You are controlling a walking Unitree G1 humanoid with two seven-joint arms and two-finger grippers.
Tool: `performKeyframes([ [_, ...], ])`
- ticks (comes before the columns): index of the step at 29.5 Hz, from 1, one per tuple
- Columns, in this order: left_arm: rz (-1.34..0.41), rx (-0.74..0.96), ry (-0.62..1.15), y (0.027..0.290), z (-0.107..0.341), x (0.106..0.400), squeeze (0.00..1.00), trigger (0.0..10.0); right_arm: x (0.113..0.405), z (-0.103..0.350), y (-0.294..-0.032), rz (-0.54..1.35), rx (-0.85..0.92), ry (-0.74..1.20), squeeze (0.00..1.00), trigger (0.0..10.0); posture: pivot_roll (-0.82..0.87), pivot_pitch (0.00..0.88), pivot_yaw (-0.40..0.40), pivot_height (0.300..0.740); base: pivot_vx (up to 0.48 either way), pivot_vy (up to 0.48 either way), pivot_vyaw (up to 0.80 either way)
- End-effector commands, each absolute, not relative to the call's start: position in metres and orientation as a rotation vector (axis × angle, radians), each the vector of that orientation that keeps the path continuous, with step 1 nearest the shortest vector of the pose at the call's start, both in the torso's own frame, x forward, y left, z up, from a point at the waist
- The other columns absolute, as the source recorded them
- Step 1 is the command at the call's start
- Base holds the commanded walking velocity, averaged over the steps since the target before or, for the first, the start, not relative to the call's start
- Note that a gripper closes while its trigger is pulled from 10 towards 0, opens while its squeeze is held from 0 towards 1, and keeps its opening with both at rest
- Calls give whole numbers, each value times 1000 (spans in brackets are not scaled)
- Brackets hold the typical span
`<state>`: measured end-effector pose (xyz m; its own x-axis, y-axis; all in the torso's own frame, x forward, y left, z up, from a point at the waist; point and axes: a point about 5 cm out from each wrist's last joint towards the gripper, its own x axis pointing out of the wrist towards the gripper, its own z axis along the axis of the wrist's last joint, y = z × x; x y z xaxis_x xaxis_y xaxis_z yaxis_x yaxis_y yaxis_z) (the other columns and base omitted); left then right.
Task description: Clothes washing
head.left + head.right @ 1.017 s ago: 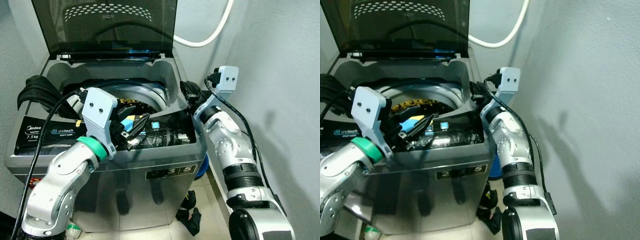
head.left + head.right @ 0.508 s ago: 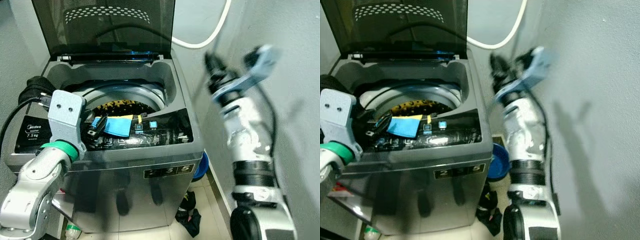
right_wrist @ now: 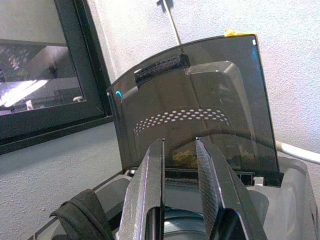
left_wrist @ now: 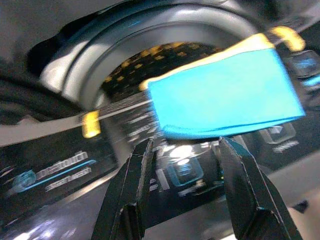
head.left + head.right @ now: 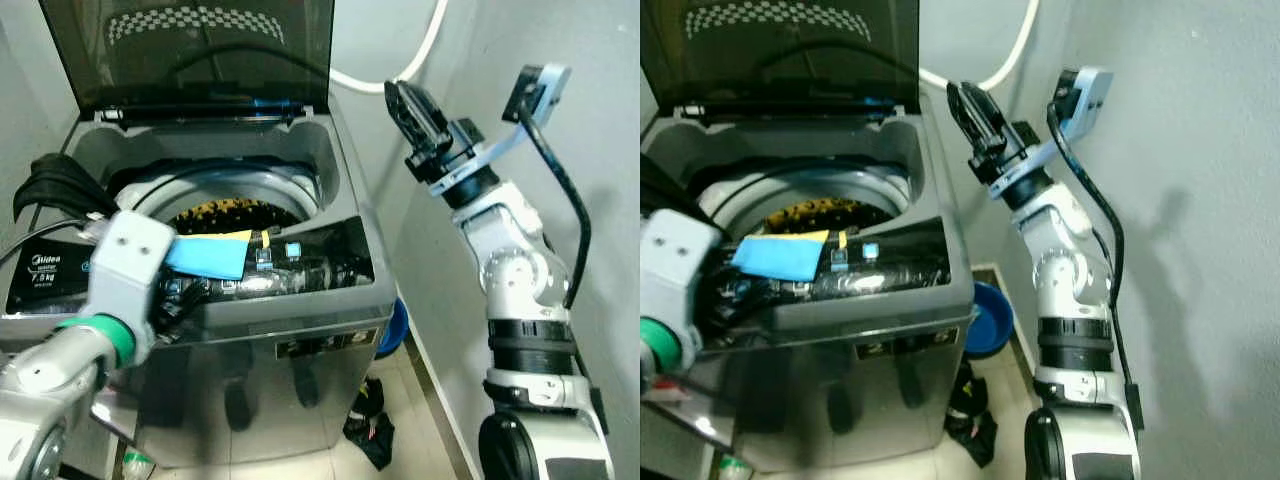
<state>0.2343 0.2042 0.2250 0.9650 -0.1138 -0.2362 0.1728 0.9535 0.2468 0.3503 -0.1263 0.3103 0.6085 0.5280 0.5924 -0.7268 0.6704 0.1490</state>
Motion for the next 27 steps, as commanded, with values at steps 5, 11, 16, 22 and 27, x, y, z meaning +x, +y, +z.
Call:
performKeyframes([
  [5, -136, 197, 233, 198, 228, 231, 0, 10000, 351, 312, -126, 759, 398, -544, 0, 10000, 184, 71, 8, 740, 0, 0, 0],
  [11, -72, 197, 196, 207, 227, 248, 0, 10000, 351, 313, -125, 787, 402, -539, 0, 10000, 188, 68, 0, 740, 0, 0, 0],
  [16, -47, 185, 136, 209, 235, 265, 0, 10000, 350, 314, -124, 792, 404, -538, 0, 10000, 183, 67, -4, 740, 0, 0, 0],
  [22, -113, 142, 10, 203, 253, 312, 0, 10000, 350, 316, -122, 789, 406, -546, 0, 10000, 178, 62, -7, 740, 0, 0, 0],
  [27, -204, 129, -47, 189, 263, 329, 0, 10000, 351, 318, -122, 782, 408, -552, 0, 10000, 176, 61, -10, 740, 0, 0, 0],
])
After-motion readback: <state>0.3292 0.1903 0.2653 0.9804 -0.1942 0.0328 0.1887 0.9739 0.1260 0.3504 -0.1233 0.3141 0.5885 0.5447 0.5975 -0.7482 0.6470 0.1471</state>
